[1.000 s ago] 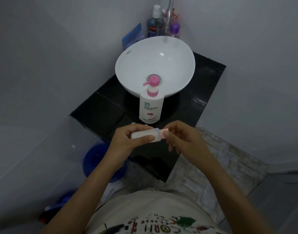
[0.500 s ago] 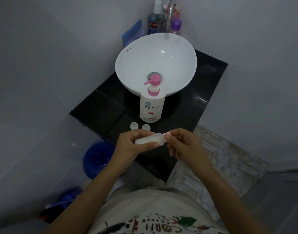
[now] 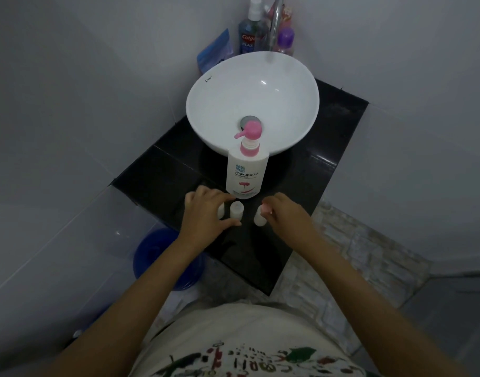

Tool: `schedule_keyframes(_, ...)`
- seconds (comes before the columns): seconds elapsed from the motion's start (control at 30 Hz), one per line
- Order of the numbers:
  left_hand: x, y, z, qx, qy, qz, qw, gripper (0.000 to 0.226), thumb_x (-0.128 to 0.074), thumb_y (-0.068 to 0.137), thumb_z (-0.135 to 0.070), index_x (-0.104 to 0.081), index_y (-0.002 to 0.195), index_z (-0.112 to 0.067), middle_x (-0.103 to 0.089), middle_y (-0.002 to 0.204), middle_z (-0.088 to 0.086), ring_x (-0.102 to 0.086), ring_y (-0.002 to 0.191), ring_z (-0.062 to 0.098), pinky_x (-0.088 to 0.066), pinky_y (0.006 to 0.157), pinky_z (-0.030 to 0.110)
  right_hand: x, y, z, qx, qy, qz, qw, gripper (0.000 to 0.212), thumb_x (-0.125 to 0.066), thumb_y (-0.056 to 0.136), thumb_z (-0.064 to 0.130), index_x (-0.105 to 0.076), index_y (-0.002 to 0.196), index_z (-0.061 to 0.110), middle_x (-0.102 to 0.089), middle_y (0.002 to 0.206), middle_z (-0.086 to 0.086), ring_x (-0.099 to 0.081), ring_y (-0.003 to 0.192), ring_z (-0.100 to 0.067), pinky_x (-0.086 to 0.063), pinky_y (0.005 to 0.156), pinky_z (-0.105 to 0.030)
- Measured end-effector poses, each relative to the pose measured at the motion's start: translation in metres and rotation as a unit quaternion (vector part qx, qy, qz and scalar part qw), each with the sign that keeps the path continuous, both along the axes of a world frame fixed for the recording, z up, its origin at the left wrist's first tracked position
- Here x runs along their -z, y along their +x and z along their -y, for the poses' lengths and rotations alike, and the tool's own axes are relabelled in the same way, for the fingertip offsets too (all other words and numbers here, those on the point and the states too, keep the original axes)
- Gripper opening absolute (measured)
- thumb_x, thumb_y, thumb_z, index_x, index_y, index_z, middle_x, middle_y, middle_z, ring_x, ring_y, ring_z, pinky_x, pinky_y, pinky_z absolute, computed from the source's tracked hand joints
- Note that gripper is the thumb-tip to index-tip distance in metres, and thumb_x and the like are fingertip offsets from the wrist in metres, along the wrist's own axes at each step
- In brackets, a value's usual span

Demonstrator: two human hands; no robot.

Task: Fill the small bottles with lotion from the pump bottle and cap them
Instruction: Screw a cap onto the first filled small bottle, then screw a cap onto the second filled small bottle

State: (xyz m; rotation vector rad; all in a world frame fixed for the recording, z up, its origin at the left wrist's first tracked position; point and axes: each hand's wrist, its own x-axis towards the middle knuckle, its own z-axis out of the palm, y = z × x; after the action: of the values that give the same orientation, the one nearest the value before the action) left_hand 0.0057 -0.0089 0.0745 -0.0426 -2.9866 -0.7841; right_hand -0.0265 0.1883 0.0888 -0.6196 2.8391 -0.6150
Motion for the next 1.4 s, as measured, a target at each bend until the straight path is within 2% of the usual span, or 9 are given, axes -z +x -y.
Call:
schedule_keyframes(0.33,0.026,-0.027,-0.004,0.068,-0.156,0.023,0.985,0.055,-0.071,0.069,-0.051,-0.061,0.116,-0.024,-0.066,0.112,-0.005,-0.045,0.107,0.019,-0.020,0.088,0.034,0.024,-0.019,0.014,-0.043,0.060,-0.026,0.997,0.027,-0.049,0.092,0.018,-0.057,0.116,0.008,-0.059,0.109,-0.011,-0.060,0.088,-0.026,-0.045,0.070,-0.031)
schedule_keyframes(0.57,0.033,-0.033,-0.010,0.070,-0.169,0.030,0.983,0.038,-0.065,0.074,-0.046,-0.064,0.105,-0.023,-0.068,0.103,-0.004,-0.046,0.103,0.019,-0.019,0.087,0.034,0.021,-0.020,0.007,-0.029,0.094,0.004,0.995,0.052,-0.058,0.087,0.018,-0.041,0.136,0.018,-0.055,0.124,-0.007,-0.060,0.103,-0.025,-0.048,0.080,-0.033)
schedule_keyframes(0.7,0.030,-0.034,-0.010,0.060,-0.149,0.035,0.986,0.034,-0.064,0.076,-0.046,-0.064,0.103,-0.025,-0.067,0.104,-0.006,-0.045,0.103,0.017,-0.022,0.091,0.035,0.012,-0.022,-0.006,0.059,0.043,0.012,0.997,0.049,-0.060,0.087,0.023,-0.044,0.134,0.021,-0.058,0.121,-0.006,-0.060,0.101,-0.021,-0.049,0.082,-0.032)
schedule_keyframes(0.8,0.016,-0.030,-0.008,0.026,-0.084,0.004,0.996,0.031,-0.069,0.074,-0.045,-0.064,0.099,-0.027,-0.066,0.099,-0.009,-0.046,0.101,0.015,-0.023,0.090,0.032,0.014,-0.026,-0.025,0.160,-0.018,0.034,0.986,0.041,-0.062,0.087,0.024,-0.052,0.126,0.015,-0.062,0.113,-0.009,-0.061,0.097,-0.022,-0.050,0.082,-0.035)
schedule_keyframes(0.93,-0.012,-0.013,-0.001,-0.029,0.110,0.004,0.993,0.032,-0.078,0.070,-0.033,-0.064,0.098,-0.025,-0.058,0.100,-0.009,-0.047,0.102,0.009,-0.030,0.091,0.025,0.031,-0.034,-0.039,0.197,0.044,0.107,0.974,0.040,-0.064,0.085,0.029,-0.057,0.119,0.010,-0.061,0.118,-0.012,-0.060,0.102,-0.027,-0.049,0.083,-0.035)
schedule_keyframes(1.07,-0.033,0.008,0.008,-0.058,0.331,0.059,0.940,0.036,-0.078,0.071,-0.017,-0.063,0.104,-0.021,-0.062,0.111,-0.004,-0.056,0.108,0.008,-0.042,0.090,0.020,0.045,-0.036,-0.029,0.148,0.166,0.185,0.957,0.034,-0.062,0.085,0.038,-0.058,0.107,0.012,-0.061,0.111,-0.011,-0.060,0.094,-0.025,-0.049,0.074,-0.034)
schedule_keyframes(1.2,-0.052,0.024,0.005,-0.099,0.492,0.085,0.861,0.041,-0.069,0.078,-0.002,-0.060,0.115,-0.013,-0.065,0.114,-0.005,-0.062,0.105,0.001,-0.051,0.082,0.015,0.052,-0.043,-0.017,0.126,0.221,0.245,0.935,0.035,-0.062,0.085,0.025,-0.053,0.116,0.010,-0.056,0.116,-0.012,-0.058,0.100,-0.026,-0.046,0.075,-0.033)
schedule_keyframes(1.3,-0.056,0.030,0.004,-0.123,0.566,0.080,0.811,0.043,-0.070,0.072,-0.006,-0.058,0.112,-0.017,-0.067,0.108,-0.003,-0.067,0.097,0.005,-0.054,0.077,0.018,0.051,-0.042,-0.013,0.147,0.192,0.240,0.940,0.027,-0.056,0.089,0.016,-0.054,0.113,0.004,-0.056,0.113,-0.014,-0.056,0.092,-0.025,-0.043,0.071,-0.032)
schedule_keyframes(1.4,-0.055,0.031,0.003,-0.134,0.578,0.091,0.800,0.047,-0.071,0.062,-0.026,-0.060,0.107,-0.019,-0.067,0.112,0.004,-0.065,0.105,0.016,-0.053,0.090,0.033,0.042,-0.037,-0.019,0.206,0.055,0.180,0.960,0.016,-0.055,0.089,0.018,-0.058,0.101,0.007,-0.062,0.103,-0.013,-0.058,0.082,-0.020,-0.049,0.070,-0.031)
